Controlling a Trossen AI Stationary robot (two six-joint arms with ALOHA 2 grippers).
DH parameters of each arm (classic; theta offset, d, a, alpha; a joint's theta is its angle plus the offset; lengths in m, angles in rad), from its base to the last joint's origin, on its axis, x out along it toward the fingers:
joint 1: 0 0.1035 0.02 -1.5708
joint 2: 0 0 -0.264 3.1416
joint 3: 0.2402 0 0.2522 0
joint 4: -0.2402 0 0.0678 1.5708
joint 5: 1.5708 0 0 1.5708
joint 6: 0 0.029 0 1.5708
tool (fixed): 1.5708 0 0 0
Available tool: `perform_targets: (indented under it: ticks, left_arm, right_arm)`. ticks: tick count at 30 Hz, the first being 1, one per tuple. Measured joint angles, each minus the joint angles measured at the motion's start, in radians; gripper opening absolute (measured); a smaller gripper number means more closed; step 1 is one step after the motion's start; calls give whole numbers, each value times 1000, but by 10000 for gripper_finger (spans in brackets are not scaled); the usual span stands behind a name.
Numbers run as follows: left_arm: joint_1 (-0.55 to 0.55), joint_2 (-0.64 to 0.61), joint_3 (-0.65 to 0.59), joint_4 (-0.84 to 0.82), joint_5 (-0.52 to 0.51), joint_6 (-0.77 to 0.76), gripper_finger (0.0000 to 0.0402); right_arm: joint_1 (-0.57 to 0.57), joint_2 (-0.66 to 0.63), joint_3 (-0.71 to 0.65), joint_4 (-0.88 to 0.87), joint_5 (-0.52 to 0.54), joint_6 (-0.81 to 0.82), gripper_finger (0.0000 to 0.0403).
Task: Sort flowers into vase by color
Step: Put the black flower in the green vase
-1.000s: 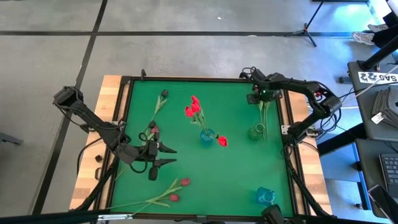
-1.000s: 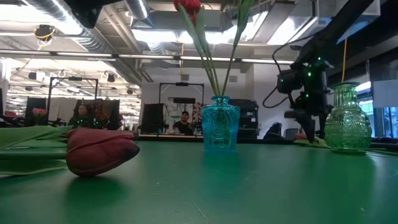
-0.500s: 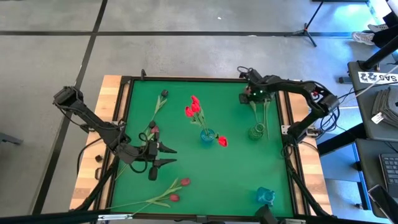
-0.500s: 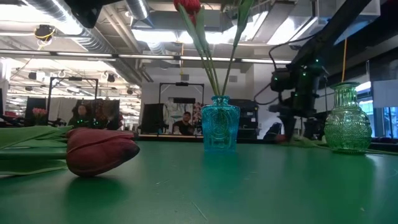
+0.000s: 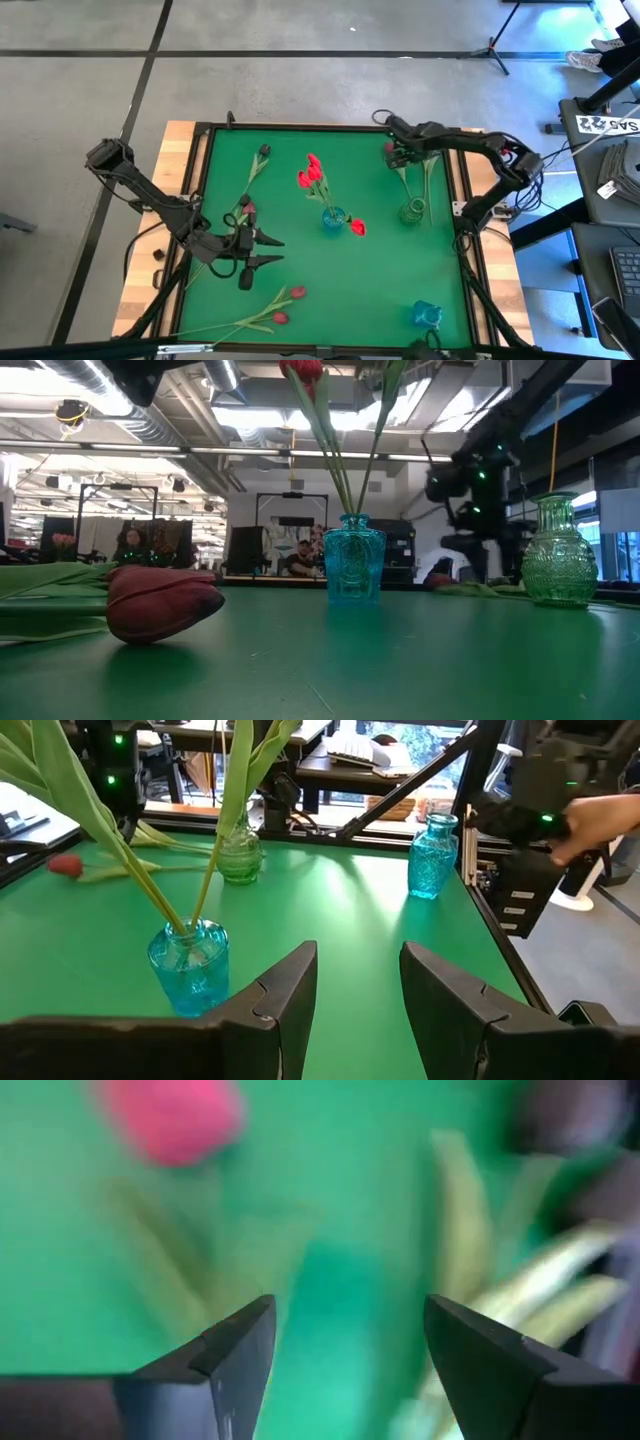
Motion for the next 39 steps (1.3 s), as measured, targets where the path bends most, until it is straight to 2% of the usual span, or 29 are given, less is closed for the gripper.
perform_targets:
  ticks: [5,8,14,17,21,25,28,33,35,39]
  left_arm:
    - [-23,7,0,-34,3,-45,141]
    - [-45,29,0,-34,4,-40,141]
    - [-51,83,0,-29,-12,-26,141]
    - [-51,109,0,-19,-11,-23,141]
    - [-51,120,0,-8,-11,-19,141]
    - [-49,120,0,3,-23,-2,141]
    - [-47,120,0,17,-28,12,141]
    - [-40,120,0,43,-30,32,141]
    - [-40,120,0,39,-30,32,141]
    - [-49,120,0,36,-30,30,141]
  right_arm:
    - [-119,0,-76,6,89,76,253]
    - [-112,-2,-85,73,97,114,253]
    - [-111,2,-91,85,6,129,253]
    - [-100,2,-91,104,-94,127,253]
    - [-32,2,-85,225,-209,97,253]
    - [56,1,-39,301,-226,89,253]
    - [103,0,20,239,-156,69,253]
    - [101,0,43,-15,134,126,253]
    - [75,-1,19,-68,169,159,253]
    - [33,-1,-68,-70,167,250,253]
